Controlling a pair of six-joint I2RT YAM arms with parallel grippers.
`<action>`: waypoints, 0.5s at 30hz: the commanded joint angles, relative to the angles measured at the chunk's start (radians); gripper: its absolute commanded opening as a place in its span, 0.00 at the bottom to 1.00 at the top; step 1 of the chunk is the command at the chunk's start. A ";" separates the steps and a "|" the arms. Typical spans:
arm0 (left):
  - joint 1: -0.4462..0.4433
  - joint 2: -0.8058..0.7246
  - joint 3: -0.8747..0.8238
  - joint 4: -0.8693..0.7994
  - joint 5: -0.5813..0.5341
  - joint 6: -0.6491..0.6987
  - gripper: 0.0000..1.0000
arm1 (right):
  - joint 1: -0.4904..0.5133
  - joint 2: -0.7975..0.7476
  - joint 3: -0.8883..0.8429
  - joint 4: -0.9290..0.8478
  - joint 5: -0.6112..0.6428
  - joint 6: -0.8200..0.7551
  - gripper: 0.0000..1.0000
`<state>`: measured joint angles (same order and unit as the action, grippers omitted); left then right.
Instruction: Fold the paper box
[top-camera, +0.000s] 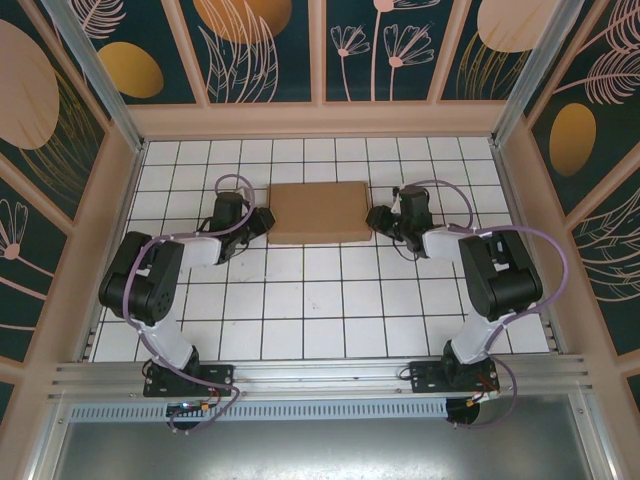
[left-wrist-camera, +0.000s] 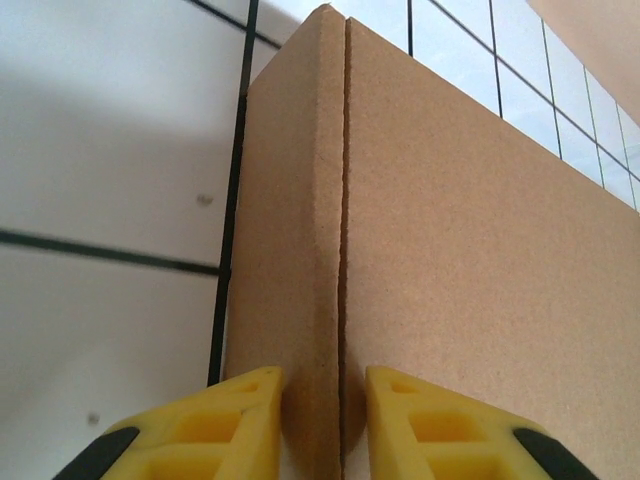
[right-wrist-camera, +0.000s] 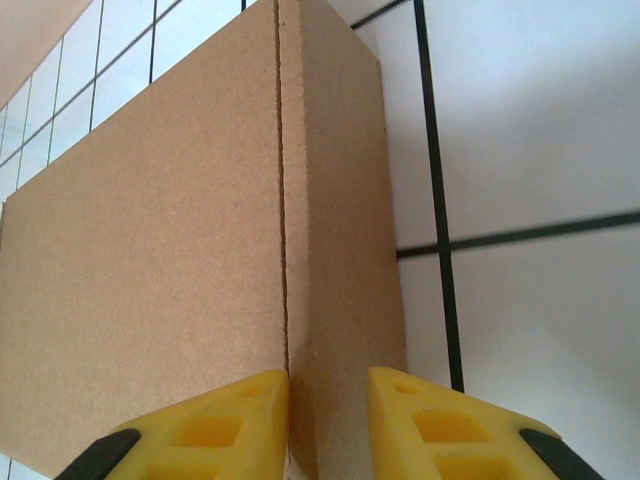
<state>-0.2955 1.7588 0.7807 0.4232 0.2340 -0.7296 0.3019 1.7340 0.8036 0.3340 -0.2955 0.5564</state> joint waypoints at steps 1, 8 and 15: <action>-0.007 0.040 0.042 -0.002 0.013 0.008 0.34 | -0.004 0.050 0.030 -0.058 -0.025 -0.019 0.27; -0.006 -0.009 0.065 -0.041 -0.021 0.025 0.50 | -0.005 0.001 0.024 -0.077 -0.015 -0.023 0.39; 0.007 -0.203 0.135 -0.176 -0.096 0.111 0.99 | -0.026 -0.218 0.000 -0.130 0.098 -0.043 0.69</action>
<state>-0.2947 1.6600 0.8631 0.2935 0.1799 -0.6735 0.2932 1.6367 0.8093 0.2337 -0.2707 0.5270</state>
